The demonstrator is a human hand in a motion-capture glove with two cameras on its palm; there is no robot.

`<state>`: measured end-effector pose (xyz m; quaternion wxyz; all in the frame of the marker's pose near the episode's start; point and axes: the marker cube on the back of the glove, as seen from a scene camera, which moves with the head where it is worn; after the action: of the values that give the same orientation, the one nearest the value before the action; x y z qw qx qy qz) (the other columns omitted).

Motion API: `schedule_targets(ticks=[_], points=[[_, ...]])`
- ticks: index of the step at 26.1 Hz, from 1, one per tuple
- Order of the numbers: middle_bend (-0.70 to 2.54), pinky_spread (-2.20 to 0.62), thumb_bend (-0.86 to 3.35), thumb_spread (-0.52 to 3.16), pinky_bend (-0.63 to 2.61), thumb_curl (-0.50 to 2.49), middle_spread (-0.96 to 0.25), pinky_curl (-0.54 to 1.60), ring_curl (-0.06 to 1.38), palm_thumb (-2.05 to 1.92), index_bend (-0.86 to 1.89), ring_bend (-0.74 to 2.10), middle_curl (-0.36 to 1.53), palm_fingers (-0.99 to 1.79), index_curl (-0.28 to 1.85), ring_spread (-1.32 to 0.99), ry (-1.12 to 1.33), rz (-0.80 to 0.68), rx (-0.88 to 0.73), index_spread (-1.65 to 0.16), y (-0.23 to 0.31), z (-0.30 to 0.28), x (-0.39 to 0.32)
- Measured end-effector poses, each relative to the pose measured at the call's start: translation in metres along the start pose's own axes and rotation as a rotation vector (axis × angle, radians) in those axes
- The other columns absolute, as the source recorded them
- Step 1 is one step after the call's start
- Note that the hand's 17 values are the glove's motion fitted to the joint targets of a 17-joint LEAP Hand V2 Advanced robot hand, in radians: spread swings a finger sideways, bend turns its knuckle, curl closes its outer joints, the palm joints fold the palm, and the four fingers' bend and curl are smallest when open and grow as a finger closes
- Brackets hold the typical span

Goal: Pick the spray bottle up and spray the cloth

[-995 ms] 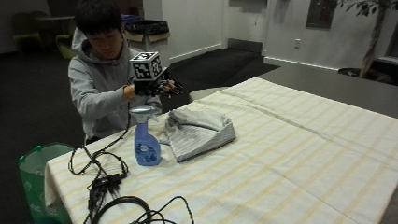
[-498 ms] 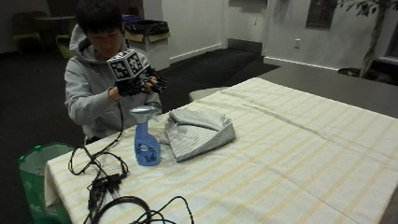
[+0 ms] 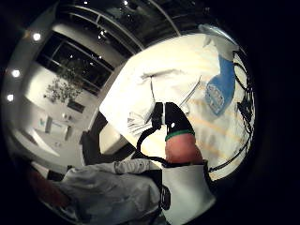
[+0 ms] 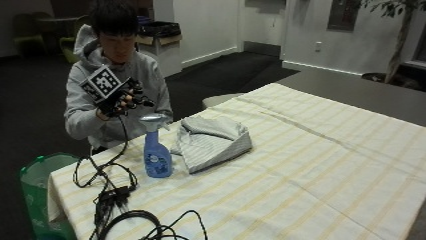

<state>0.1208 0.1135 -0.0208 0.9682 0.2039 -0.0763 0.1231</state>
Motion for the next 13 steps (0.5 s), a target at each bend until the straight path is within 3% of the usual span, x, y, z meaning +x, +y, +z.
schedule_targets(ticks=[8, 13], points=[[0.34, 0.25, 0.09, 0.98, 0.49, 0.38, -0.01, 0.32, 0.21, 0.66, -0.02, 0.35, 0.30, 0.10, 0.13, 0.05, -0.063, 0.113, 0.147, -0.38, -0.014, 0.014, 0.041], [0.36, 0.25, 0.05, 0.96, 0.56, 0.40, 0.01, 0.35, 0.24, 0.68, 0.00, 0.42, 0.31, 0.03, 0.08, 0.06, -0.117, 0.246, 0.153, -0.38, -0.028, 0.023, 0.056]])
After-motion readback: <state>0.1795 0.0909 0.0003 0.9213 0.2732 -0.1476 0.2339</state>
